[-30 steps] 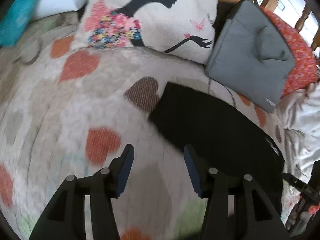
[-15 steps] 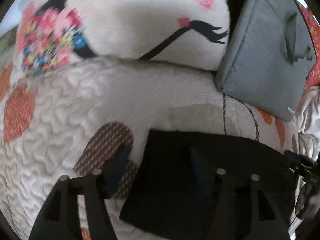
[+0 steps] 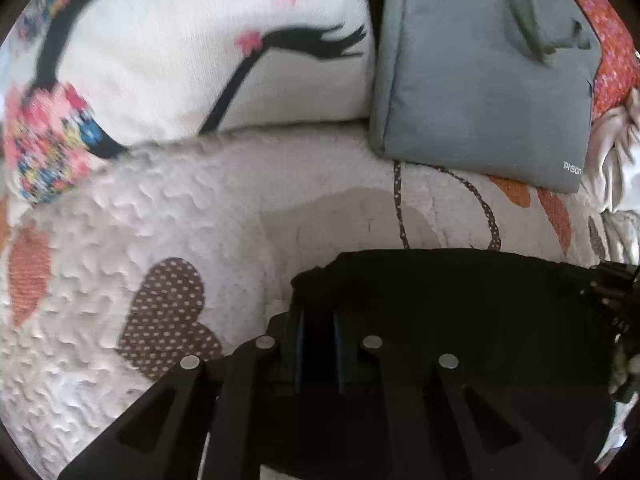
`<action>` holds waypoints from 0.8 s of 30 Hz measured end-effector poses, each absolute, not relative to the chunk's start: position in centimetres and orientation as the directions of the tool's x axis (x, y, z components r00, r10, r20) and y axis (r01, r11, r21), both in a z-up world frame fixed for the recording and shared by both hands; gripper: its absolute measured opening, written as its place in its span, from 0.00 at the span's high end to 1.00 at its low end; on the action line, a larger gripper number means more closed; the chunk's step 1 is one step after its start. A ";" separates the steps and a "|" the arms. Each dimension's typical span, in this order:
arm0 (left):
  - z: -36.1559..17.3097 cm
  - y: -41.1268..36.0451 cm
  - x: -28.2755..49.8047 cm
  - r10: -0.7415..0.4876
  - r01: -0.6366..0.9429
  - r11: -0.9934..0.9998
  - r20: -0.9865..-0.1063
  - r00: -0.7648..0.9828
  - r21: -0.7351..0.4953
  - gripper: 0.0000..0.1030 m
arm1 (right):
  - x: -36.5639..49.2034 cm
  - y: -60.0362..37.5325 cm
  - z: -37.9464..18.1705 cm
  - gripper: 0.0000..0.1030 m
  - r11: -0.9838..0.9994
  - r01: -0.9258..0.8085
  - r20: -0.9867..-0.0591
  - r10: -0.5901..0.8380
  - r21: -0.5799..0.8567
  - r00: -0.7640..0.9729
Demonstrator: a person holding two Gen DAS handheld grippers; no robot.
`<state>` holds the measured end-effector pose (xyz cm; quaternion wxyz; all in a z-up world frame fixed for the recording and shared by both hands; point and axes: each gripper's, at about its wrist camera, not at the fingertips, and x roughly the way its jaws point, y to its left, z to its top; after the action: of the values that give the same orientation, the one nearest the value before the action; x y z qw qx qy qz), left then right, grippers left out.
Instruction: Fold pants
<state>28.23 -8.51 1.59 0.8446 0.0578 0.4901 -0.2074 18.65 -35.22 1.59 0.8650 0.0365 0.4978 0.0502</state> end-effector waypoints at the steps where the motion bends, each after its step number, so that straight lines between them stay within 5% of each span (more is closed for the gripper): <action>1: 2.1 -8.5 27.7 -0.291 0.410 0.907 -0.849 0.442 -0.097 0.89 | 18.4 -34.9 1.8 0.89 0.994 -0.052 -0.858 0.113 0.100 0.502; 15: 10.1 -2.3 15.0 -0.382 0.402 0.901 -0.731 0.565 -0.160 0.89 | 6.8 -31.1 7.7 0.90 0.990 -0.062 -0.805 0.140 0.127 0.577; 24: 9.2 1.9 3.8 -0.395 0.386 0.904 -0.707 0.587 -0.185 0.89 | -3.4 -27.9 5.0 0.92 0.968 -0.057 -0.796 0.235 0.246 0.558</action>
<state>3.80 1.88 9.18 0.8906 -0.0059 0.3984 -0.2190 -3.44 -27.92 4.98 0.8774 0.0965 0.4625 0.0833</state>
